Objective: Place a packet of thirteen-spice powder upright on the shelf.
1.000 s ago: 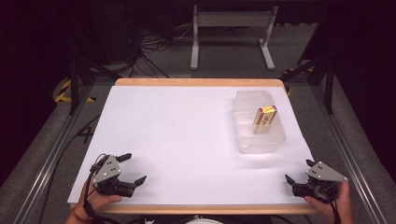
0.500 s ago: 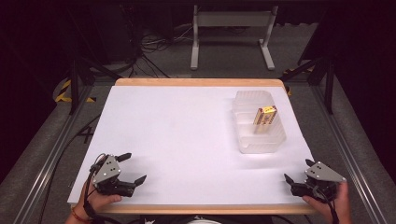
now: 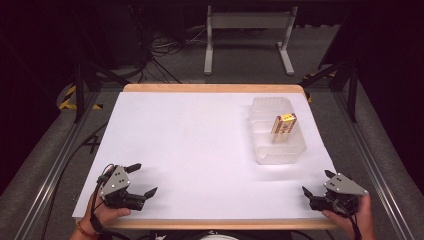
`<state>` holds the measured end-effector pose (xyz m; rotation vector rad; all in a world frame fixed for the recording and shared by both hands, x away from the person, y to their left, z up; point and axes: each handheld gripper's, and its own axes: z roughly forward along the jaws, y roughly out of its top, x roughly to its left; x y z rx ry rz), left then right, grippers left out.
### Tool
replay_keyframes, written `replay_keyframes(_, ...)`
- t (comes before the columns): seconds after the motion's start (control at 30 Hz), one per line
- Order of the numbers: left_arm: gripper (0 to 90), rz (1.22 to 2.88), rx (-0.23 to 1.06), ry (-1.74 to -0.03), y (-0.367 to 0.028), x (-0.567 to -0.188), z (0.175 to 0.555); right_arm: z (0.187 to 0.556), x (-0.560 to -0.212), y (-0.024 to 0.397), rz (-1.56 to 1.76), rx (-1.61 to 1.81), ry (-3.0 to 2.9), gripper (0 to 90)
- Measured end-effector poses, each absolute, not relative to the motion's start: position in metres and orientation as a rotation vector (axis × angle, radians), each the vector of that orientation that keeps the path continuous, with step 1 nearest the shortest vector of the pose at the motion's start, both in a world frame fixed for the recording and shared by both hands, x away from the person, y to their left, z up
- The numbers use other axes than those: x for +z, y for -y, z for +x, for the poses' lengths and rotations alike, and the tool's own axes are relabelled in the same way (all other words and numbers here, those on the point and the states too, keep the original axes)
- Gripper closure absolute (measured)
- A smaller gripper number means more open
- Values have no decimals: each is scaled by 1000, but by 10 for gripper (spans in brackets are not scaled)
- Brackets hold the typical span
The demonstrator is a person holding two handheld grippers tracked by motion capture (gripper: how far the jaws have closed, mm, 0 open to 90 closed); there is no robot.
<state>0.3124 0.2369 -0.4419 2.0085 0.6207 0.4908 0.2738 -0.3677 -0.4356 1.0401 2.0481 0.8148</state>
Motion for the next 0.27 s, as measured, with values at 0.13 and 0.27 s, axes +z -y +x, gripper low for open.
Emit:
replay_keyframes(0.13,73,2011,489,-618,-236,-442,313,273,-435,367,1040,811,-2050,103)
replay_keyframes(0.27,73,2014,488,-616,-235,-442,314,273,-434,367,1038,816,-2051,103)
